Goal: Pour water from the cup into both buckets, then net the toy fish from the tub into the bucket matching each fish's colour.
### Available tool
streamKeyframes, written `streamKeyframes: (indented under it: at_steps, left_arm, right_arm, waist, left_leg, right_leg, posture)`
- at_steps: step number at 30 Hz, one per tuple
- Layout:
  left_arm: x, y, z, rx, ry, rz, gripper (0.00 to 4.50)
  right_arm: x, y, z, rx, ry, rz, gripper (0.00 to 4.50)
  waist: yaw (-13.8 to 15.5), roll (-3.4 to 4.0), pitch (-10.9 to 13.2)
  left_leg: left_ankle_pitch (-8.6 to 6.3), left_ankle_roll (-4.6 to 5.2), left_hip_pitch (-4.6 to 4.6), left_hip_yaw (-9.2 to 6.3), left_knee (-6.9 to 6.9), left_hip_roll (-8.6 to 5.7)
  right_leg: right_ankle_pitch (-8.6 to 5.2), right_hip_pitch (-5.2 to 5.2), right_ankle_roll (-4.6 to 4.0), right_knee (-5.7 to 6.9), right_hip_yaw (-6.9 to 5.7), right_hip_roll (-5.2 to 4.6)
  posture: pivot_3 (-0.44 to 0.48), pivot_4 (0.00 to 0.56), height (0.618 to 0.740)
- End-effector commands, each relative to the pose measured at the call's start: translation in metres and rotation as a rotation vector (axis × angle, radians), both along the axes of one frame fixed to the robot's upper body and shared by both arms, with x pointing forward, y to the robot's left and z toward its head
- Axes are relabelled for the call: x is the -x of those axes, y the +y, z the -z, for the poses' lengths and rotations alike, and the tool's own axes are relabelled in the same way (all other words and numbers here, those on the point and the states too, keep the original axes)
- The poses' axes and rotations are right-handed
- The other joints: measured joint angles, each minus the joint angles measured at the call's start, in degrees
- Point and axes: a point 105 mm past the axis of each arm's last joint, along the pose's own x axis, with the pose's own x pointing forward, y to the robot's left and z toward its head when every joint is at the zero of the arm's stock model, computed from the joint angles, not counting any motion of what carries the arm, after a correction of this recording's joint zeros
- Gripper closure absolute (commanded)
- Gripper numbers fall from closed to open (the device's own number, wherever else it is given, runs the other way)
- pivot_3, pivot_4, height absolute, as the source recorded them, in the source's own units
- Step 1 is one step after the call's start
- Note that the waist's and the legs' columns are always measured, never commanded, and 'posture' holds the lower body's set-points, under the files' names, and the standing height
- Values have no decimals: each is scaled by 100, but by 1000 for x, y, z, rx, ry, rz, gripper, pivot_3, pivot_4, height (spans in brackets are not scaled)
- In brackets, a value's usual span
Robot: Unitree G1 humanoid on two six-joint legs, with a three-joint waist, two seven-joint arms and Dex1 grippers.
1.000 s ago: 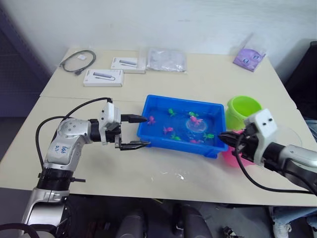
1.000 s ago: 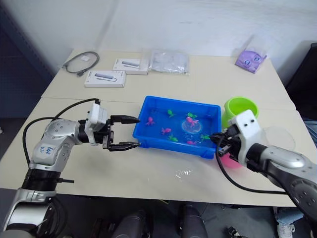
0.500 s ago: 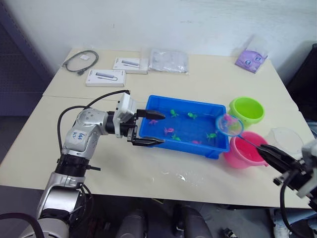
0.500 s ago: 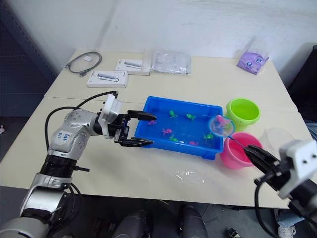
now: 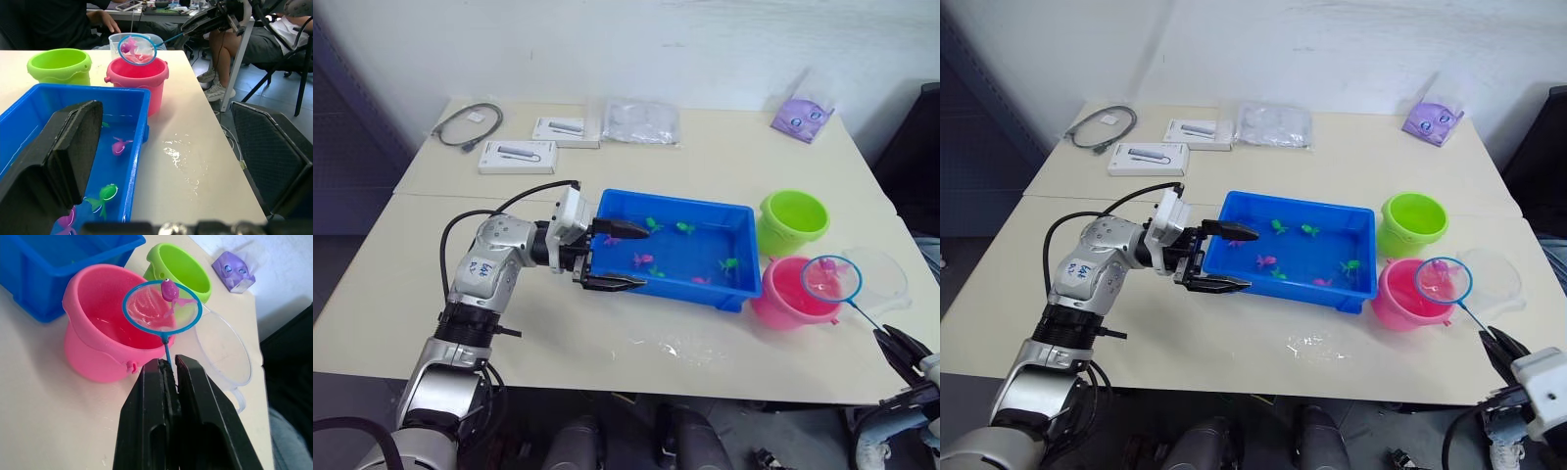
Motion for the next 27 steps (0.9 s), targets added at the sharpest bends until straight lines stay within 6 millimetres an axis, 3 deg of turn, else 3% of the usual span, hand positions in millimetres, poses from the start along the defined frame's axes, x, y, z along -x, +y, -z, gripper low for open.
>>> streamKeyframes:
  at_steps: [1,9,15,17,19,23,27]
  left_arm:
    - [4,0,-4,6,-32,2,36]
    - [5,-2,-3,7,-26,8,36]
    - [6,-2,-3,5,-31,14,36]
    - [6,-1,-3,5,-31,15,36]
    - [6,2,-2,8,-30,9,36]
    - [1,14,2,2,-33,-42,36]
    - [-8,34,6,-37,-48,-127,36]
  right_arm:
    - [-2,6,-11,263,-95,-23,4500]
    - [6,-3,-6,651,-152,1,4500]
    - [12,5,-14,771,-238,-44,4500]
    - [11,7,-22,695,-286,-31,4500]
    - [6,16,-25,501,-293,-67,4500]
    - [-14,53,-36,-20,-196,-265,4500]
    - [-36,73,-55,-153,-46,-410,4500]
  waist:
    - [3,0,0]
    - [8,0,0]
    - [1,0,0]
    - [-22,0,0]
    - [-52,0,0]
    - [-146,-1,0]
    - [-134,0,0]
  left_leg:
    - [0,-1,3,1,0,0]
    - [-1,-8,11,9,-1,0]
    - [-1,-11,17,12,-1,0]
    - [0,-15,21,12,-1,1]
    - [2,-17,23,13,-1,2]
    - [2,-16,37,13,-1,8]
    - [3,-15,43,10,0,10]
  right_leg:
    - [-1,0,-2,3,2,0]
    - [-5,0,-8,13,9,0]
    - [-9,2,-15,19,13,0]
    - [-11,2,-17,24,15,1]
    - [-11,3,-18,28,16,1]
    - [-13,13,-21,39,23,0]
    - [-14,13,-24,47,23,-2]
  posture:
    - [0,150,740]
    - [0,150,740]
    - [0,150,740]
    - [0,150,740]
    - [0,150,740]
    - [0,150,740]
    - [0,150,740]
